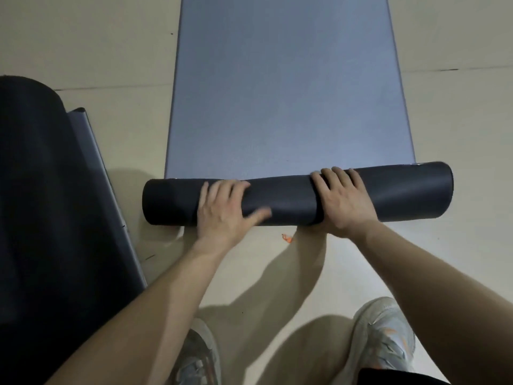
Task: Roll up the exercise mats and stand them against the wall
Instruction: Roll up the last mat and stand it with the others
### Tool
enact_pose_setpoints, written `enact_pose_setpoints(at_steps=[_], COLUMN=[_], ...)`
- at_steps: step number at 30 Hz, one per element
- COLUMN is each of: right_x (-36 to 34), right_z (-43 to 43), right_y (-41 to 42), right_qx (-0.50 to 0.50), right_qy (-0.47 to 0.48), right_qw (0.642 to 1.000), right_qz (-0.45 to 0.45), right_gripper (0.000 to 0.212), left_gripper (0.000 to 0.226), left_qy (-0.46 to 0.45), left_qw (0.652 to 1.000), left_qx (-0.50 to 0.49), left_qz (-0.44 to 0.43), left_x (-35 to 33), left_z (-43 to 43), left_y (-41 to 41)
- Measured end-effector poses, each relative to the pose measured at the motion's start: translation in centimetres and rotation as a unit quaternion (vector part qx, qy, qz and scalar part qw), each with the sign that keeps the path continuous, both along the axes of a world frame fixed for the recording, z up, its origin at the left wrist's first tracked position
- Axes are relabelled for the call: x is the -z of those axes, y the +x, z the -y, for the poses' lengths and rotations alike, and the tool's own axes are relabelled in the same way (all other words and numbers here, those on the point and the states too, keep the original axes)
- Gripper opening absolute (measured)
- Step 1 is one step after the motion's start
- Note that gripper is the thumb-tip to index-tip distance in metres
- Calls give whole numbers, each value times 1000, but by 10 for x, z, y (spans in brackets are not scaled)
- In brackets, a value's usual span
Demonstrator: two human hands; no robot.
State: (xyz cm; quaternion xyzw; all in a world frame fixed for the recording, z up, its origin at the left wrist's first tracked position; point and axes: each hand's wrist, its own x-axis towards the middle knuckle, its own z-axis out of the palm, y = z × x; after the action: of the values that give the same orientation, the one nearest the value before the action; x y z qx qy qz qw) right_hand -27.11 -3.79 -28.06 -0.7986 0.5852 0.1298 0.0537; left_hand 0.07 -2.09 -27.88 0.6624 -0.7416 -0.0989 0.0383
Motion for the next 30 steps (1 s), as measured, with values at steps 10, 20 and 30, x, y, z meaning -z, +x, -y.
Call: enact_pose_setpoints(at_steps=[10,20,30], right_x=[-46,-27,-29], right_z=[28,-66,-23], right_y=[2,7,1], right_qx=[59,97,58], right_qy=[255,42,-41], right_qw=[963,994,996], right_qz=[63,42,48], right_gripper=[88,114,121], left_gripper=[83,90,37], left_qy=[179,365,33], left_qw=[961,926,996], left_qx=[151,89,-4], left_qz=[146,32,-86], left_x=[-44,-71,-30], left_z=[33,52,64], left_y=[6,10,13])
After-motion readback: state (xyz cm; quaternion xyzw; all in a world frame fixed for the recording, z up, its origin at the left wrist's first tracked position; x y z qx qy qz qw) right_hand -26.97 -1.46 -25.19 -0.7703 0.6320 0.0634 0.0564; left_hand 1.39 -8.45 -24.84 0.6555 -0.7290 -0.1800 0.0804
